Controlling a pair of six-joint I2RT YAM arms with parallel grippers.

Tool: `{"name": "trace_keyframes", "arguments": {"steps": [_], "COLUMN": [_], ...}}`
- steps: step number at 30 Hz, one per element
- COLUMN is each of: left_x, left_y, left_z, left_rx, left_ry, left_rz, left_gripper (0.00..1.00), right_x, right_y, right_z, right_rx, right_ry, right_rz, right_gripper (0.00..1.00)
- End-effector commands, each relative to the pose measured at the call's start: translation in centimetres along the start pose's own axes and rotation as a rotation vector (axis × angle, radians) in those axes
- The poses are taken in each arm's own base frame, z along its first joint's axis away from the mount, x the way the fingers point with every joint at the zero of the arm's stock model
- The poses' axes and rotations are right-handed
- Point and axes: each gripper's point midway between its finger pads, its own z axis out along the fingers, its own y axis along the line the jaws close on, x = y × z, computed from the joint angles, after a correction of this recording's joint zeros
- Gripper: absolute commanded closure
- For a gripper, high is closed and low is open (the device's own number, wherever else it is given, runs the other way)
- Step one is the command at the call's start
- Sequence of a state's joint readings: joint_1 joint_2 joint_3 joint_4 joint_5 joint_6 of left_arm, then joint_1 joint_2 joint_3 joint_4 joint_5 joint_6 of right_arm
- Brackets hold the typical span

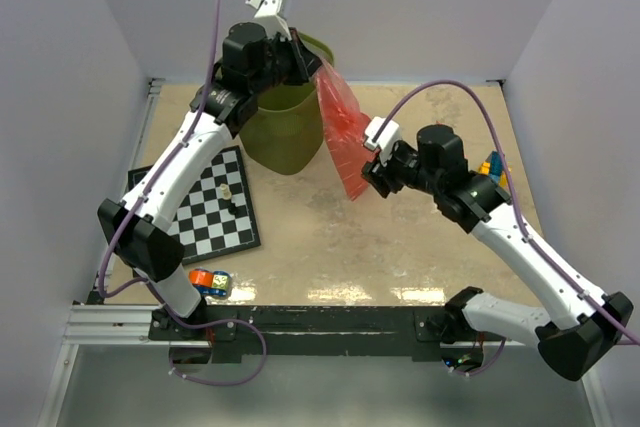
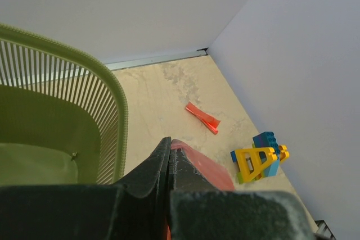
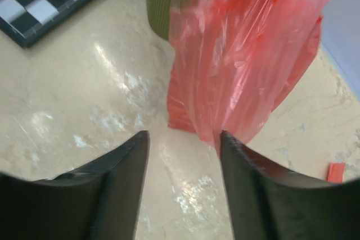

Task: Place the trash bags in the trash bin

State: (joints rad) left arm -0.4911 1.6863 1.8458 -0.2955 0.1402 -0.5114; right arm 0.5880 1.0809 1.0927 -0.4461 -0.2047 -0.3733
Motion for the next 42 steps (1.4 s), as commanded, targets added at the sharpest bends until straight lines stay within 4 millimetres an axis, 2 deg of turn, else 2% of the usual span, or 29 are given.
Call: {"name": "trace_keyframes", "arguments": {"steps": [1, 5, 8, 10, 15, 17, 19, 20, 24, 27, 30, 32, 34, 36, 38, 40, 42], "left_x": [-0.9, 0.1, 0.3, 0.4, 0.1, -0.2, -0.3, -0.4, -0.4, -0.5, -0.5, -0.5, -0.4, -0.2, -0.3, -0.1, -0.2], "left_y": [-2.1, -2.9, -3.2, -3.4, -3.7, -4.0, -4.2, -4.2, -4.6, -4.9, -5.1, -5.5, -5.9, -6.3, -6.5, -6.8, -6.8], "left_z": [-0.8, -1.0, -1.3, -1.4, -1.7, -1.8, -2.0, -2.1, -2.5, -2.8, -2.9, -3.1, -3.2, -3.4, -3.4, -3.4, -3.4], "left_rx": [0.117, 0.175, 0.196, 0.198, 0.207, 0.214, 0.219, 0.223, 0.236, 0.248, 0.26, 0.283, 0.304, 0.327, 0.337, 0.352, 0.352], "left_ry": [-0.029, 0.005, 0.016, 0.019, 0.01, 0.006, 0.003, 0.002, 0.003, 0.002, 0.006, 0.012, 0.02, 0.029, 0.031, 0.036, 0.035], "left_rz": [0.024, 0.014, 0.012, 0.011, 0.013, 0.014, 0.016, 0.019, 0.024, 0.03, 0.03, 0.028, 0.023, 0.017, 0.008, 0.009, 0.015], "left_gripper": [1.0, 1.0, 1.0, 1.0, 1.0, 1.0, 1.0, 1.0, 1.0, 1.0, 1.0, 1.0, 1.0, 1.0, 1.0, 1.0, 1.0], "right_x": [-8.6, -11.8, -13.2, -13.8, -14.5, -14.3, -13.5, -13.8, -13.0, -12.3, -10.9, -10.0, -9.4, -9.3, -9.6, -9.5, -9.4], "right_y": [-0.9, -2.3, -3.6, -4.2, -4.1, -5.1, -7.0, -8.1, -9.6, -9.5, -9.3, -9.6, -9.8, -9.0, -8.3, -8.4, -9.6], "right_z": [-4.0, -3.2, -2.2, -1.3, 1.4, 2.2, 2.7, 2.7, 3.3, 3.8, 4.4, 4.5, 4.8, 5.5, 5.8, 5.8, 5.4], "right_rx": [0.023, 0.06, 0.096, 0.108, 0.063, 0.11, 0.22, 0.272, 0.354, 0.356, 0.362, 0.391, 0.408, 0.355, 0.309, 0.315, 0.365], "right_ry": [-0.274, -0.368, -0.404, -0.42, -0.442, -0.438, -0.411, -0.425, -0.402, -0.395, -0.365, -0.354, -0.345, -0.351, -0.362, -0.361, -0.357], "right_rz": [0.02, 0.066, 0.088, 0.105, 0.192, 0.242, 0.3, 0.308, 0.326, 0.359, 0.348, 0.354, 0.306, 0.289, 0.277, 0.291, 0.303], "right_gripper": [0.35, 0.33, 0.33, 0.31, 0.24, 0.24, 0.27, 0.27, 0.35, 0.49, 0.54, 0.54, 0.48, 0.4, 0.4, 0.57, 0.68]}}
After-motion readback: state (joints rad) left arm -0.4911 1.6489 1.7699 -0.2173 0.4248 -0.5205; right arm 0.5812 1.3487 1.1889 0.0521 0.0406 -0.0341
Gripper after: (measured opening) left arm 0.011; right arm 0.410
